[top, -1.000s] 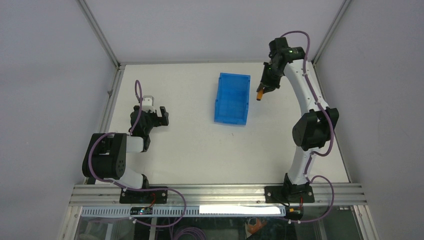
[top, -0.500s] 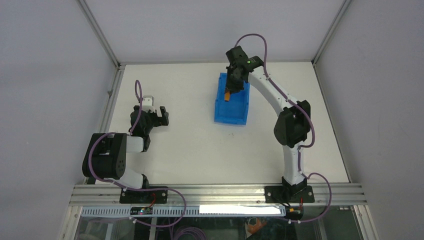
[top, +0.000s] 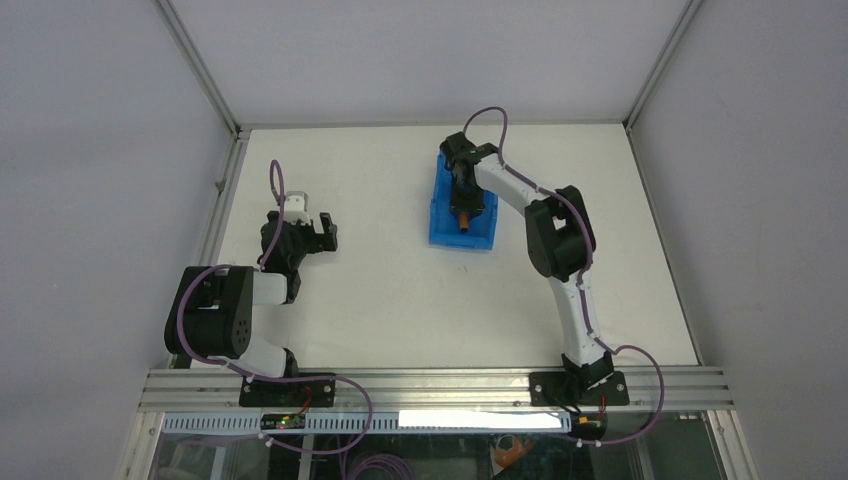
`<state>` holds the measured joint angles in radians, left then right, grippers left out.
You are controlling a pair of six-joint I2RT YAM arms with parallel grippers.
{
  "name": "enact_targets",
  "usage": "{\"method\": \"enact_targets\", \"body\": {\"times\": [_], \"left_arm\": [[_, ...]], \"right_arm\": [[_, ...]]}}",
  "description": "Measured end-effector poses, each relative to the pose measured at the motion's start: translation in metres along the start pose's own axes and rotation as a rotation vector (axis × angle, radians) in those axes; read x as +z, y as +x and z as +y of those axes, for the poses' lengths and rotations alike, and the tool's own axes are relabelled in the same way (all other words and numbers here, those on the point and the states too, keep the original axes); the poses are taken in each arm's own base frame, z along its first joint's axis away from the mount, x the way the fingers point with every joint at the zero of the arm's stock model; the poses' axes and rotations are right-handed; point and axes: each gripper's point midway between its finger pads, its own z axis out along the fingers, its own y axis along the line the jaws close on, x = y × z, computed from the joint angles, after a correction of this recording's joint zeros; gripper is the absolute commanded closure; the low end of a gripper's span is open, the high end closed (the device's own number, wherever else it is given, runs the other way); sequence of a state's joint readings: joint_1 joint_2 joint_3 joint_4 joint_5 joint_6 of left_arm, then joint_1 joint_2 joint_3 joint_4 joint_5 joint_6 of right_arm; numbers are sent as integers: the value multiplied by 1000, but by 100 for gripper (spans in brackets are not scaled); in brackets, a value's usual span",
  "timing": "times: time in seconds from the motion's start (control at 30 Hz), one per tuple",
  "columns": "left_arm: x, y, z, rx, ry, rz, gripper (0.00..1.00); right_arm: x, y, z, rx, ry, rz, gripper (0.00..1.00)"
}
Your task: Put the screwdriver in the bin
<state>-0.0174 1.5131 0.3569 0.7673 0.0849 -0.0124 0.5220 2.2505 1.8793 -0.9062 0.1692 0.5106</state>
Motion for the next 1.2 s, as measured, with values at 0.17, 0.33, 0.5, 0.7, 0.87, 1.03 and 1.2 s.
{"method": "enact_targets", "body": {"times": [0.17,0.33,0.5,0.7,0.87,1.03,1.2], "left_arm": [[0,0,0,0,0,0,1],[0,0,0,0,0,0,1],[0,0,0,0,0,0,1],[0,0,0,0,0,0,1],[0,0,0,0,0,0,1],[0,0,0,0,0,0,1],[0,0,0,0,0,0,1]], "right_arm": [[-3,-3,-5,-1,28,-27,47],[-48,-24,-5,7,4,-134,37],[-126,-50,-6,-19,-84,-290,1],[-206,-66,-24,-93,-195,-507,1],[-210,-44,-92,-41,-167,-576,1],[-181,1,-153,38,-84,-582,1],[-160,47,-170,42,-52,-564,1]]}}
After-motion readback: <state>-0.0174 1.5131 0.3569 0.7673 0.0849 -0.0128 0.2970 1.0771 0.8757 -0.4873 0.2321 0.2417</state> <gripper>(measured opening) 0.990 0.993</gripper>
